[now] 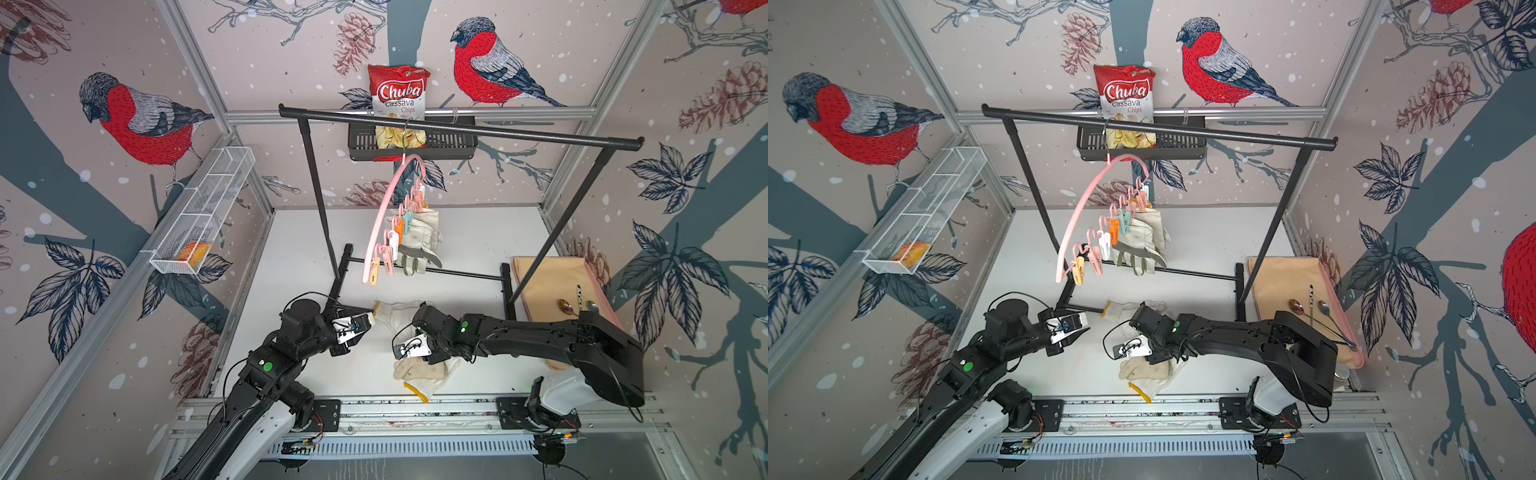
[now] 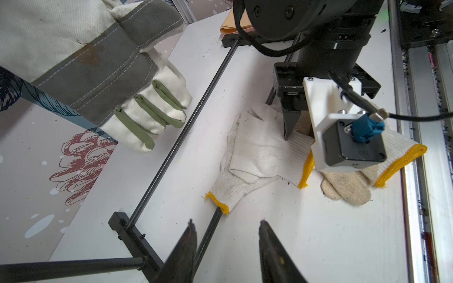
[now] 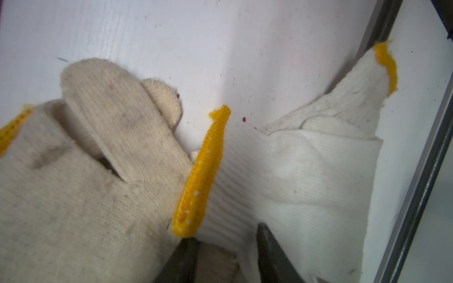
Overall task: Clip the gloves onto a hanger to dry
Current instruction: Pick up the glove from the center of the board.
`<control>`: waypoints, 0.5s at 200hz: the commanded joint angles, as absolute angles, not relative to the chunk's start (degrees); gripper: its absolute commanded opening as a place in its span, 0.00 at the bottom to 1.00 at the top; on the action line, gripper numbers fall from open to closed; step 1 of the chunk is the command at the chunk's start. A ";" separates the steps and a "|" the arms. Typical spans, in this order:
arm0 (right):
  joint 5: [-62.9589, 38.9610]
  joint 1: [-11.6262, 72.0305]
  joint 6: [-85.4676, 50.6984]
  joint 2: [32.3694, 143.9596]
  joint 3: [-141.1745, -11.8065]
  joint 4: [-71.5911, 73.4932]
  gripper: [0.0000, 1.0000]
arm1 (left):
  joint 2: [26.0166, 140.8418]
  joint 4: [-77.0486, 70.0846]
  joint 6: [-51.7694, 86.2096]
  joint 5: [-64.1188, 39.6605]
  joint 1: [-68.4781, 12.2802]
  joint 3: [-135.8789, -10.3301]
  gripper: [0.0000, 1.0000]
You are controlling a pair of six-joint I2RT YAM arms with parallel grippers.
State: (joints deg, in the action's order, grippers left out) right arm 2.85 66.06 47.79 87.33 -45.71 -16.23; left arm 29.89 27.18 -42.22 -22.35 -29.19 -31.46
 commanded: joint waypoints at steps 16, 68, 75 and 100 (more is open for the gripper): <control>3.29 66.27 45.42 88.70 -45.81 -13.00 0.08 | 30.32 25.02 -41.61 -21.88 -29.31 -31.71 0.42; 4.74 66.27 43.37 86.17 -45.87 -11.13 0.00 | 30.48 23.84 -41.05 -21.37 -29.32 -31.71 0.42; 5.00 66.12 42.49 85.27 -46.12 -10.84 0.00 | 30.42 23.73 -40.96 -21.28 -29.33 -31.79 0.42; 4.43 65.43 38.32 80.64 -48.08 -10.95 0.00 | 30.15 22.50 -39.81 -21.60 -29.33 -32.29 0.42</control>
State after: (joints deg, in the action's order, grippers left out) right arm 4.03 65.91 43.16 84.20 -46.28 -13.34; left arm 30.44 25.80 -41.52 -21.21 -29.19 -31.51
